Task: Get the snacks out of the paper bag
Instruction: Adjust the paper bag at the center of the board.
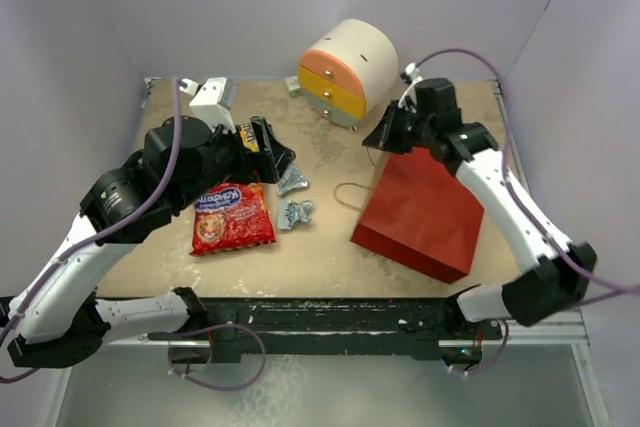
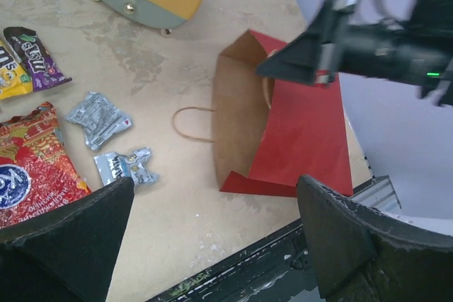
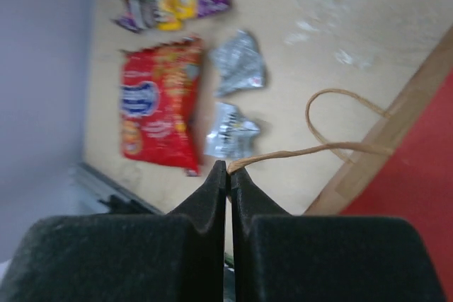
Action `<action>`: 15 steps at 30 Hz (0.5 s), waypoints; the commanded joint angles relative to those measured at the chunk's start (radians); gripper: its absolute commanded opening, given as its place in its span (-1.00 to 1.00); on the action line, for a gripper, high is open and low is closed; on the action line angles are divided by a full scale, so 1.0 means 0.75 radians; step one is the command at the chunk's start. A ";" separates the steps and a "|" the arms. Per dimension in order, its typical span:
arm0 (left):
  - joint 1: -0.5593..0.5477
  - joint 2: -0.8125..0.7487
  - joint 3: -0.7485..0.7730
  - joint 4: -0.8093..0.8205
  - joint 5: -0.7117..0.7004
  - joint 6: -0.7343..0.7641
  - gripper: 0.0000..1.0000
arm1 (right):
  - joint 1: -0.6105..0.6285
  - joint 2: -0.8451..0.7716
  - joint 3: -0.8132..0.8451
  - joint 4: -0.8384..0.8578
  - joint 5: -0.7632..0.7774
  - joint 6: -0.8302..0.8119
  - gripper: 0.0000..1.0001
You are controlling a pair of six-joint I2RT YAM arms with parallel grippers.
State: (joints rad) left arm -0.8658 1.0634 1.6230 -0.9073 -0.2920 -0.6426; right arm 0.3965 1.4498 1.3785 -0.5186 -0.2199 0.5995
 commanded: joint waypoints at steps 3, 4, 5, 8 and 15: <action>0.005 0.086 0.086 0.056 0.005 0.070 0.98 | -0.083 -0.250 0.071 -0.003 -0.319 0.212 -1.00; 0.006 0.102 0.102 0.057 0.011 0.080 0.98 | -0.125 -0.291 0.032 0.024 -0.368 0.240 -1.00; 0.005 0.122 0.116 0.058 0.016 0.089 0.98 | -0.173 -0.340 -0.002 0.044 -0.407 0.251 -1.00; 0.006 0.145 0.148 0.065 0.027 0.106 0.98 | -0.338 -0.430 -0.063 -0.047 -0.462 0.177 -1.00; 0.007 0.185 0.210 0.061 0.027 0.147 0.98 | -0.662 -0.475 -0.075 -0.329 -0.438 -0.154 -1.00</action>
State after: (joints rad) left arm -0.8650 1.1973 1.7176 -0.8997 -0.2790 -0.5774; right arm -0.0639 1.1072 1.3056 -0.6407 -0.5625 0.6323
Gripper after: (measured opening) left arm 0.990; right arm 0.011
